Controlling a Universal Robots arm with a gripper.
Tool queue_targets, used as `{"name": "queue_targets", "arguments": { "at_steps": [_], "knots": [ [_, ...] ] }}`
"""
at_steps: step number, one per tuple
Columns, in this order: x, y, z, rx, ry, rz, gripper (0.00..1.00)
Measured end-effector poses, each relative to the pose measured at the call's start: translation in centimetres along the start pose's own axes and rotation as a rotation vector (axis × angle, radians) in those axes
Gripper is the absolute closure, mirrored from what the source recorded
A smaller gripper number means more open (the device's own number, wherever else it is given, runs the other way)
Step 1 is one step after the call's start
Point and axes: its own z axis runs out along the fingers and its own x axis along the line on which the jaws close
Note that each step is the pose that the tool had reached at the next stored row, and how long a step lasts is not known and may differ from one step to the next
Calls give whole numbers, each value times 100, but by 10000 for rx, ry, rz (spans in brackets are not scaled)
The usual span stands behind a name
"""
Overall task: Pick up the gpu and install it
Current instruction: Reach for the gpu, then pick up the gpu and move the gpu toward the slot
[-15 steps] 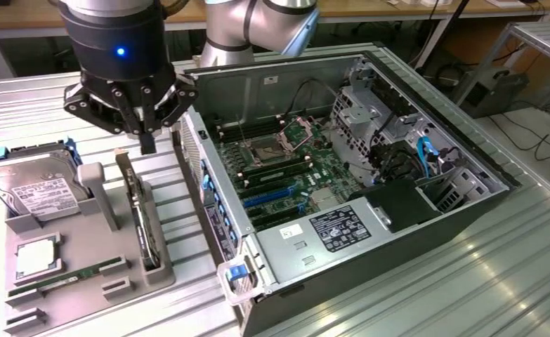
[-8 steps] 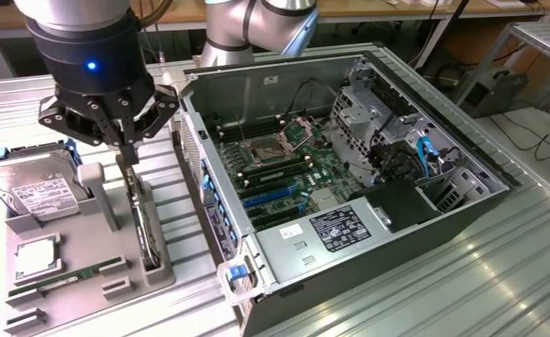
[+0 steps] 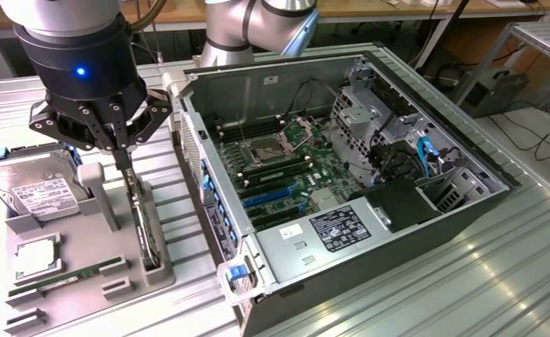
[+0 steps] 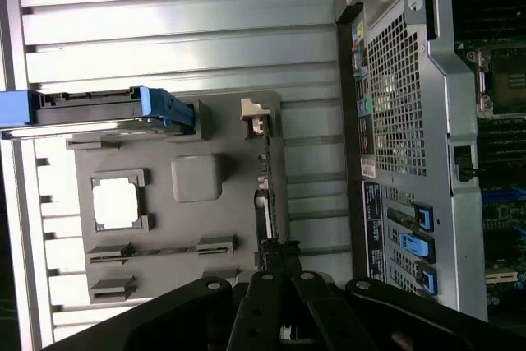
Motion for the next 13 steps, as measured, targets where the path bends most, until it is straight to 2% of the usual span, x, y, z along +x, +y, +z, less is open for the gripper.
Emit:
{"name": "queue_targets", "arguments": {
  "at_steps": [11, 13],
  "knots": [
    [0, 0, 0, 0, 0, 0, 89],
    [0, 0, 0, 0, 0, 1, 76]
  ]
}}
